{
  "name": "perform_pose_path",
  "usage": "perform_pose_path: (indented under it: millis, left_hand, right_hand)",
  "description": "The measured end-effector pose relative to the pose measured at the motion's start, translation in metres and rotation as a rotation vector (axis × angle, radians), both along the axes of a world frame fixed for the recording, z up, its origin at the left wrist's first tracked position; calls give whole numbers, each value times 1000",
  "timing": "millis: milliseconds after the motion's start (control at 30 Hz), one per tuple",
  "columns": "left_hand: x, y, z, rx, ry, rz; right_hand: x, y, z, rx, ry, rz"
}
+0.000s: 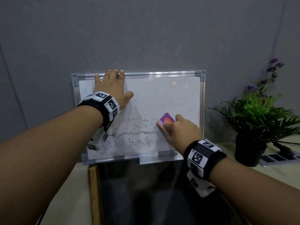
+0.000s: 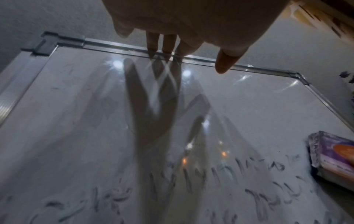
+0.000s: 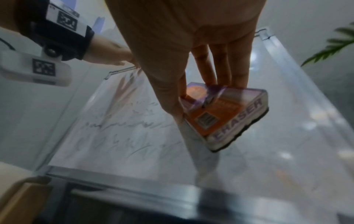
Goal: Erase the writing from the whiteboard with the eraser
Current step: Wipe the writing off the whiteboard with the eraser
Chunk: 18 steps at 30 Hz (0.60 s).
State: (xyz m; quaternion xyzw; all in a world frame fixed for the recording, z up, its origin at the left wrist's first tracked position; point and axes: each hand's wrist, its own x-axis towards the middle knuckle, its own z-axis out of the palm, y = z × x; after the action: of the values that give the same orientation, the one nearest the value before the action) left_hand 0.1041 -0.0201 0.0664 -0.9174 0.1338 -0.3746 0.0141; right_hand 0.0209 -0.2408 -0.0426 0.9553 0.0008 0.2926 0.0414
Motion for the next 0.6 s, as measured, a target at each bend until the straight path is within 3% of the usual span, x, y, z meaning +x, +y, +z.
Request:
perform_pose_path:
  millis: [167, 433, 600]
  left_hand:
    - [0, 2, 1, -2, 2, 0]
    - [2, 2, -2, -10, -5, -16]
    - [2, 3, -1, -10, -1, -25]
  right_hand:
    - [-4, 5, -23, 20, 90, -20]
    - [4, 9, -3, 68, -63, -12]
    - [6, 21, -24, 13, -59, 41]
